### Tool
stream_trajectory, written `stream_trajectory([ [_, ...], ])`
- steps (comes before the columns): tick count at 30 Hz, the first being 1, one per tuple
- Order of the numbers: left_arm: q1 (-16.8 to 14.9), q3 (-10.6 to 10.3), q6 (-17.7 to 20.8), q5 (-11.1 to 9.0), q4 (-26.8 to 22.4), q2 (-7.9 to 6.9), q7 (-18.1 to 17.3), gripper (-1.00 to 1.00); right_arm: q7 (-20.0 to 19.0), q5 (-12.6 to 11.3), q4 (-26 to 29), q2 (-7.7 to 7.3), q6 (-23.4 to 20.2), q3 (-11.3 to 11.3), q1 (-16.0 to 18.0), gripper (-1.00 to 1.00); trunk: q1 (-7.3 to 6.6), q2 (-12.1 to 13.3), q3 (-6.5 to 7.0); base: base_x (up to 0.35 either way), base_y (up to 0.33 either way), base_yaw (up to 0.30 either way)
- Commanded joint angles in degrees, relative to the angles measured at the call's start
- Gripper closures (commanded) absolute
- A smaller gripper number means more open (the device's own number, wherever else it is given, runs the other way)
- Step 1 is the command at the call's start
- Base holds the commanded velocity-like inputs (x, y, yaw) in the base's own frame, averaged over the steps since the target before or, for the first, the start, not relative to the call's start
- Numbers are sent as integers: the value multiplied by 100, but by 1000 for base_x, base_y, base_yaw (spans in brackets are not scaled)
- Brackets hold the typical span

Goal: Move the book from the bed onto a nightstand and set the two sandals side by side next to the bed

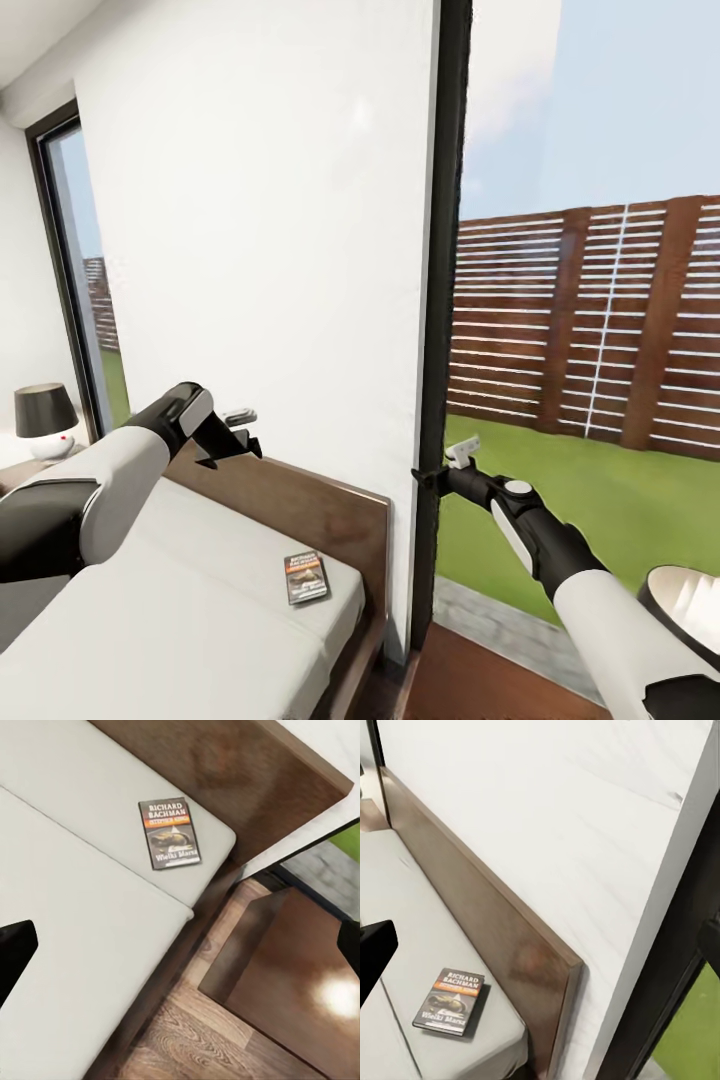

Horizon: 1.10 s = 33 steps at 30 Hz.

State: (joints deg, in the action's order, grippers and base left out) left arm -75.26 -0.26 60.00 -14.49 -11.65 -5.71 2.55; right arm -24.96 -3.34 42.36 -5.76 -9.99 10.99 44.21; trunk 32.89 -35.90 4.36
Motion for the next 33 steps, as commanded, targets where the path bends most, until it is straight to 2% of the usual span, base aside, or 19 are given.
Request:
stream_trajectory([
  [1, 1, 0, 0, 2, -1, 0, 0, -100, -2, 0, 0, -1, 1, 0, 0, -100, -23, 42, 17, 0, 0, 0],
  [26, 3, 0, 0, 40, -4, 16, 0, -100, 23, 3, -8, -22, 23, -14, 0, -100, -572, 1045, 265, 0, 0, 0],
  [33, 3, 0, 0, 42, -4, 88, 0, -100, 26, 3, -10, -22, 29, -15, 0, -100, -711, 1299, 314, 0, 0, 0],
])
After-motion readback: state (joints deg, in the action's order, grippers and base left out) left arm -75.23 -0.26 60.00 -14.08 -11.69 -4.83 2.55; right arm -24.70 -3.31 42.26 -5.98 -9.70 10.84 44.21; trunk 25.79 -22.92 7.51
